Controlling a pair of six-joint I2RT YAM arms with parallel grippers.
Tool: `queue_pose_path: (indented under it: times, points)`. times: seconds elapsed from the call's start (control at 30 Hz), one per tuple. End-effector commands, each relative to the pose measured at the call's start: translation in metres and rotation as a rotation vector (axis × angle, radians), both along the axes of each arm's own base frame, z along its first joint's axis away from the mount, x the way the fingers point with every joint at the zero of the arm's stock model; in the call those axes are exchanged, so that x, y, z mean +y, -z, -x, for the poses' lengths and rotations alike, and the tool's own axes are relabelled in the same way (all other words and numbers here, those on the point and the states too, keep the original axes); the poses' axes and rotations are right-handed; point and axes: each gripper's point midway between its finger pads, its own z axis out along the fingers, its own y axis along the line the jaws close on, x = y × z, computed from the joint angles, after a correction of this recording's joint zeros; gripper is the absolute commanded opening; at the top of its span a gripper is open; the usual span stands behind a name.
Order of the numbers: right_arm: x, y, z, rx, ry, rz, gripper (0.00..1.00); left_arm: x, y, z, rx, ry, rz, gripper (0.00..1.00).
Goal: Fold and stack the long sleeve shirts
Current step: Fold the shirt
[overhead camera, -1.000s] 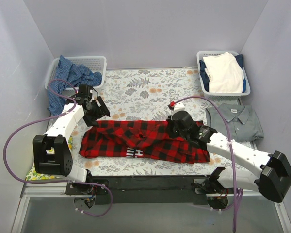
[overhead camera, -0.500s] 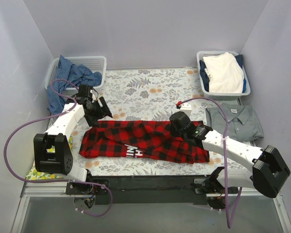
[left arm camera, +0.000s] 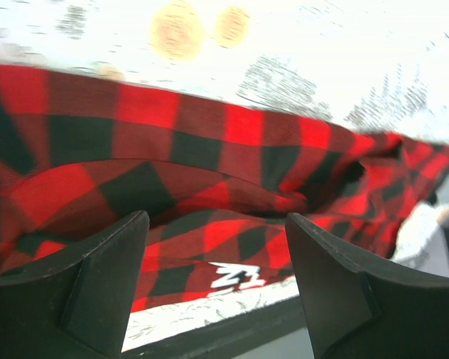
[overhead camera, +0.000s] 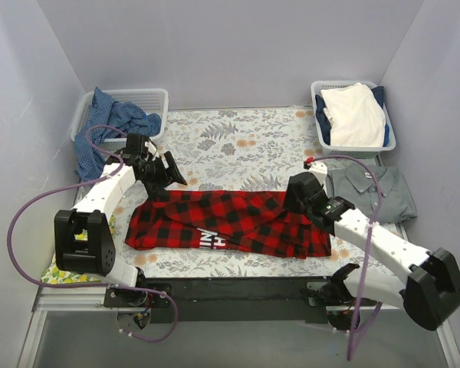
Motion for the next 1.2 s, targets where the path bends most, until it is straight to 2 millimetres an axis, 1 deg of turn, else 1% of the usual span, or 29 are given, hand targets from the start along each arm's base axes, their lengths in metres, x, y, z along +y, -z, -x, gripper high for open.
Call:
queue_pose_path:
  times: [0.0, 0.03, 0.07, 0.1, 0.13, 0.17, 0.2, 0.23, 0.27, 0.3, 0.37, 0.43, 0.47, 0.5, 0.63, 0.73, 0.83, 0.87, 0.93, 0.97, 1.0, 1.1, 1.17]
  points:
    - [0.008, 0.032, -0.013, 0.156, -0.119, -0.046, 0.62, -0.037, -0.017, 0.005, -0.049, 0.138, 0.149, 0.73]
    - [0.016, 0.030, -0.021, 0.141, -0.159, -0.065, 0.63, -0.041, -0.017, 0.007, -0.053, 0.171, 0.158, 0.73]
    - [0.022, 0.030, -0.023, 0.144, -0.218, -0.058, 0.62, -0.049, -0.014, 0.012, -0.030, 0.204, 0.167, 0.73]
    - [0.023, 0.037, -0.028, 0.164, -0.233, -0.040, 0.62, -0.051, -0.011, 0.014, -0.021, 0.217, 0.158, 0.72]
    - [0.028, 0.029, -0.038, 0.143, -0.250, -0.037, 0.62, -0.055, -0.008, 0.018, -0.014, 0.243, 0.157, 0.72]
    - [0.029, 0.028, -0.042, 0.147, -0.278, -0.033, 0.62, -0.062, -0.007, 0.023, -0.007, 0.272, 0.160, 0.72]
    - [0.031, 0.032, -0.045, 0.159, -0.294, -0.036, 0.62, -0.064, -0.007, 0.025, -0.005, 0.280, 0.156, 0.72]
    - [0.036, 0.025, -0.053, 0.142, -0.307, -0.055, 0.62, -0.067, -0.006, 0.028, -0.001, 0.288, 0.159, 0.72]
    - [0.042, 0.024, -0.053, 0.150, -0.341, -0.082, 0.61, -0.071, -0.005, 0.033, 0.004, 0.306, 0.165, 0.72]
    - [0.041, 0.028, -0.057, 0.156, -0.351, -0.076, 0.61, -0.073, -0.004, 0.036, 0.006, 0.316, 0.169, 0.72]
    - [0.051, 0.026, -0.058, 0.159, -0.403, -0.104, 0.61, -0.078, 0.001, 0.043, 0.018, 0.349, 0.174, 0.72]
    - [0.053, 0.032, -0.059, 0.184, -0.434, -0.110, 0.60, -0.079, 0.008, 0.046, 0.040, 0.358, 0.170, 0.71]
    - [0.060, 0.032, -0.058, 0.193, -0.471, -0.134, 0.60, -0.081, 0.010, 0.049, 0.045, 0.368, 0.169, 0.71]
    - [0.061, 0.038, -0.057, 0.214, -0.482, -0.138, 0.60, -0.082, 0.016, 0.052, 0.064, 0.375, 0.169, 0.71]
    - [0.067, 0.048, -0.054, 0.254, -0.537, -0.141, 0.60, -0.080, 0.026, 0.056, 0.090, 0.376, 0.147, 0.71]
    - [0.072, 0.052, -0.051, 0.279, -0.572, -0.156, 0.58, -0.075, 0.036, 0.059, 0.127, 0.365, 0.109, 0.71]
    - [0.075, 0.055, -0.048, 0.301, -0.599, -0.160, 0.48, -0.066, 0.048, 0.063, 0.166, 0.345, 0.052, 0.71]
    - [0.074, 0.055, -0.047, 0.307, -0.603, -0.159, 0.39, -0.062, 0.054, 0.064, 0.191, 0.335, 0.034, 0.71]
    - [0.072, 0.054, -0.044, 0.316, -0.598, -0.155, 0.24, -0.056, 0.063, 0.066, 0.213, 0.316, -0.003, 0.71]
    - [0.071, 0.053, -0.043, 0.317, -0.591, -0.149, 0.08, -0.054, 0.069, 0.067, 0.234, 0.304, -0.012, 0.71]
    - [0.069, 0.049, -0.041, 0.312, -0.588, -0.148, 0.01, -0.052, 0.073, 0.067, 0.244, 0.294, -0.026, 0.71]
    - [0.067, 0.034, -0.034, 0.294, -0.601, -0.148, 0.01, -0.049, 0.087, 0.070, 0.288, 0.271, -0.043, 0.70]
    - [0.072, 0.023, -0.026, 0.278, -0.637, -0.149, 0.01, -0.046, 0.094, 0.069, 0.307, 0.259, -0.066, 0.70]
